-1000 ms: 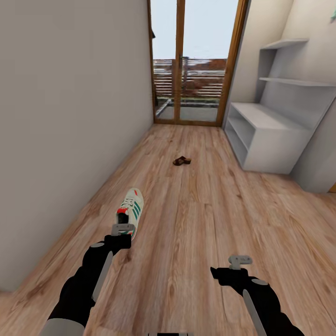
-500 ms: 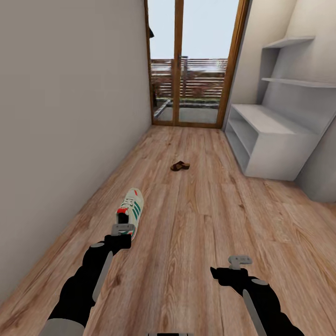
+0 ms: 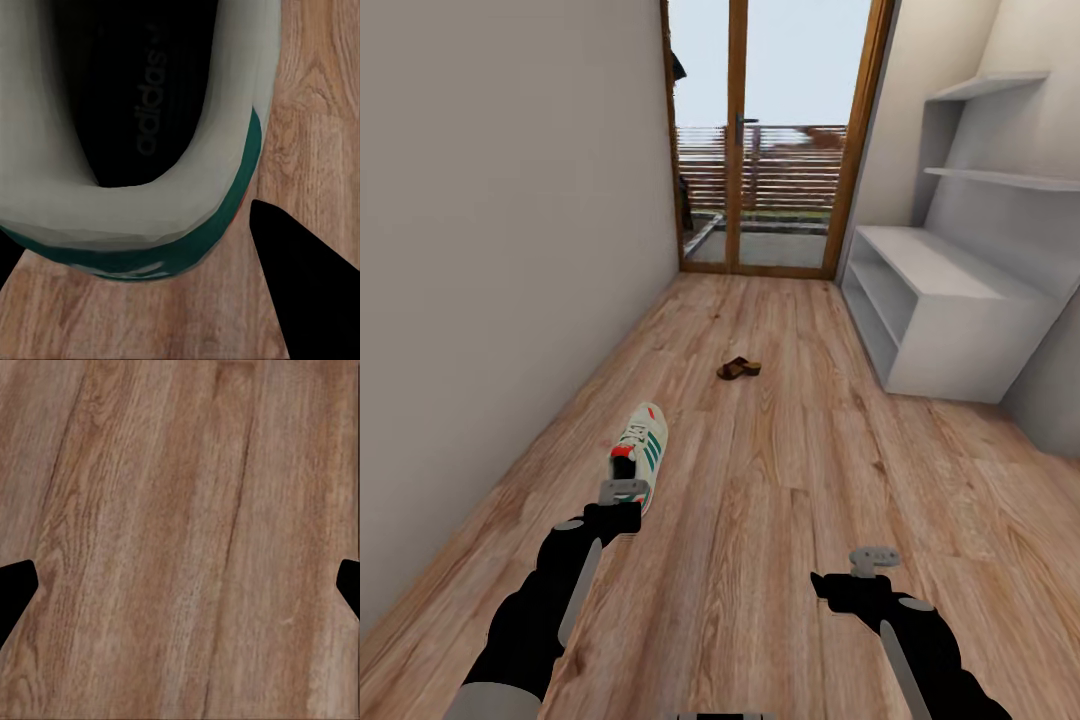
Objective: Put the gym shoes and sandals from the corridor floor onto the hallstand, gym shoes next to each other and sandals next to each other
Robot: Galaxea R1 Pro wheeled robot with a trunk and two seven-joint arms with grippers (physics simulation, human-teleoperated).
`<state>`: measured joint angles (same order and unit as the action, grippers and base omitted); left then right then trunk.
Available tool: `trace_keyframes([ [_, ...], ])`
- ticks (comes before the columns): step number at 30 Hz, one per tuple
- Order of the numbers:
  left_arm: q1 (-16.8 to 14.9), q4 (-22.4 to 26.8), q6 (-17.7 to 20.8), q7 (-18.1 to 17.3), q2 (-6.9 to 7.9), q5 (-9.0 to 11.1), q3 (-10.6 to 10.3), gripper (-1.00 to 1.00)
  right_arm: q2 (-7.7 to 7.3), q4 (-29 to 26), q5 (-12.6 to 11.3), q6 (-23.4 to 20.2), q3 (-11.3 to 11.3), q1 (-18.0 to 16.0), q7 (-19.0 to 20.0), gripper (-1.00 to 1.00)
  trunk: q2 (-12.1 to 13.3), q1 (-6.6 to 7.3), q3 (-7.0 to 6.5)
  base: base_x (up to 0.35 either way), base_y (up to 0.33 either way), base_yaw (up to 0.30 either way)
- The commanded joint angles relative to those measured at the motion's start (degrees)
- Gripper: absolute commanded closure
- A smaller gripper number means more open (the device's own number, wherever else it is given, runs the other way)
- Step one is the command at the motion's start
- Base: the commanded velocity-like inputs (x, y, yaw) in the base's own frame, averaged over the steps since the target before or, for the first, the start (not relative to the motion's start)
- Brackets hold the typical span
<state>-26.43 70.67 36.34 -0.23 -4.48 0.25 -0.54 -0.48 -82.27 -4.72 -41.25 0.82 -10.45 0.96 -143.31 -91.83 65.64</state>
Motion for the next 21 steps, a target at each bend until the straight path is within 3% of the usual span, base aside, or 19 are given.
trace_keyframes([
  [1, -0.03, 0.08, 0.31, -0.04, -0.01, 0.02, 0.01, 1.0, -0.05, -0.06, -0.47, -0.23, 0.06, -0.02, -0.17, -1.0, -0.02, -0.02, 0.05, 0.347, -0.141, 0.0],
  [21, -0.03, -0.77, 0.31, -0.04, -0.03, -0.03, -0.02, 1.0, -0.05, -0.07, -0.47, -0.23, 0.06, -0.01, -0.19, -1.0, -0.02, -0.02, 0.05, 0.347, -0.141, 0.001],
])
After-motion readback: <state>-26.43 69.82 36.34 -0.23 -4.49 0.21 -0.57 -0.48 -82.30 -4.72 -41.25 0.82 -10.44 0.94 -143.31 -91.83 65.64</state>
